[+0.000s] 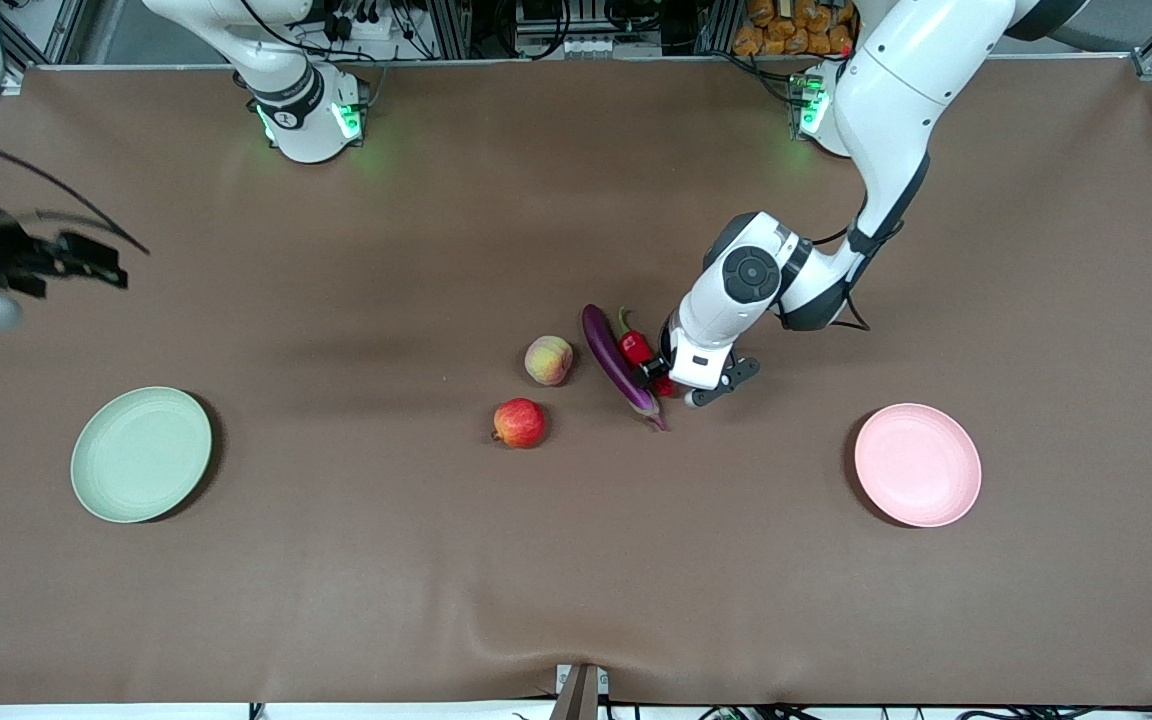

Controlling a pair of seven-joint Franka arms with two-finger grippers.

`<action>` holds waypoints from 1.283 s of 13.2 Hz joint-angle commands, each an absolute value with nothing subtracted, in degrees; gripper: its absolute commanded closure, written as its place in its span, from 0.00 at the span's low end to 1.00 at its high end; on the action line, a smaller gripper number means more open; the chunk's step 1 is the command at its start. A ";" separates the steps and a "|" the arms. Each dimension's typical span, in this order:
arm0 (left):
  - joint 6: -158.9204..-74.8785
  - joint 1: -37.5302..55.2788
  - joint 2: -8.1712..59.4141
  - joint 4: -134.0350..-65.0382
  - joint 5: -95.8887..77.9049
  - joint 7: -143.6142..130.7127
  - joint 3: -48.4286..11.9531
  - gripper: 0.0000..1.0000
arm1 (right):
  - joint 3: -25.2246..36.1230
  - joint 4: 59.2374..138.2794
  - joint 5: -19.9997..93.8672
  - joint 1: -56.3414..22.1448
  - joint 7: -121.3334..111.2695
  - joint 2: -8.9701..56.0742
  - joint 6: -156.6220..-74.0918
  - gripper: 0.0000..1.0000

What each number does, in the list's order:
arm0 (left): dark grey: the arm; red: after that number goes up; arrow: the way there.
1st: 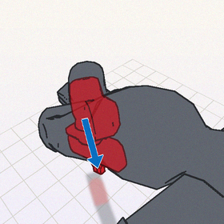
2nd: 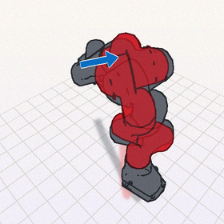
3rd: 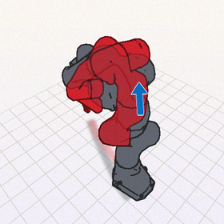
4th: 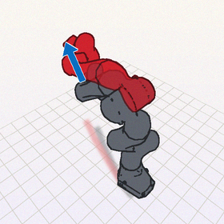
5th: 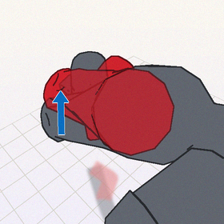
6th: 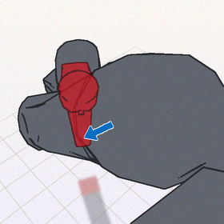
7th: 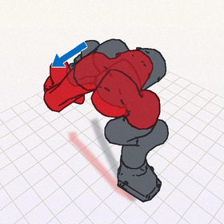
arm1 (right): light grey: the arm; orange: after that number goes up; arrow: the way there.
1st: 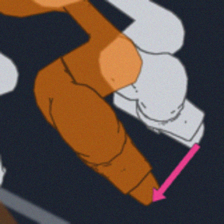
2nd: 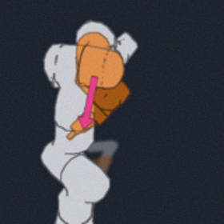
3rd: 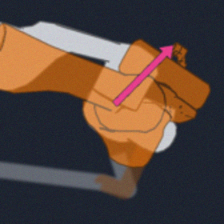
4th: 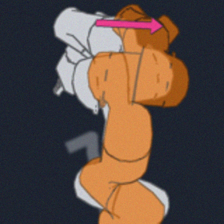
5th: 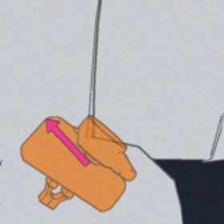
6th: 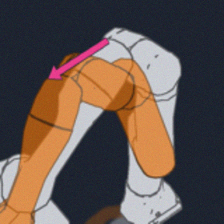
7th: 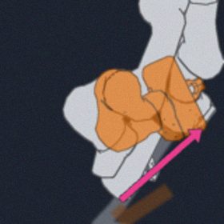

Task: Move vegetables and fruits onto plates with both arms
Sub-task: 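Carry the chili to the pink plate while the right gripper reaches the pomegranate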

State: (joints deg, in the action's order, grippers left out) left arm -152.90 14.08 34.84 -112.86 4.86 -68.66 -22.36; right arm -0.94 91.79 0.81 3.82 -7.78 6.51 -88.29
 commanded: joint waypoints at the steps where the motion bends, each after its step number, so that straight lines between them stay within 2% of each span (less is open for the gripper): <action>1: -153.72 14.33 35.24 -112.24 6.24 -69.44 -22.24 0.70 | -1.23 88.33 0.78 3.96 -7.83 10.72 -87.63 0.00; 2: -153.72 14.41 35.16 -112.24 6.24 -69.35 -22.24 1.00 | -1.32 88.42 1.40 3.43 -7.47 11.51 -88.15 0.00; 6: -153.02 13.80 32.45 -112.32 6.33 -68.73 -22.24 1.00 | -1.41 88.42 7.54 -2.18 8.82 13.18 -88.33 0.00; 9: -144.78 12.05 26.47 -111.97 6.33 -68.03 -21.97 1.00 | -1.41 88.42 11.94 -7.80 22.10 15.55 -92.09 0.00; 13: -133.27 -0.22 21.18 -110.06 6.59 -54.62 -21.97 1.00 | -1.41 88.42 19.85 -17.29 41.97 21.25 -106.65 0.00; 14: -130.55 -4.09 21.79 -108.30 6.68 -50.06 -21.97 1.00 | -1.41 88.42 20.04 -20.19 44.71 23.18 -110.79 0.00; 17: -129.46 -15.26 27.66 -101.37 6.68 -34.06 -21.88 1.00 | -1.32 88.33 19.34 -28.54 58.05 31.87 -124.58 0.00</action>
State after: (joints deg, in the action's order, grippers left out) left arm -130.97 -9.86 22.51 -107.09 5.53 -40.70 -21.03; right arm -2.11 90.16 18.78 -24.81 51.13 26.26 -118.95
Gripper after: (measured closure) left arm 0.727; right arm 0.000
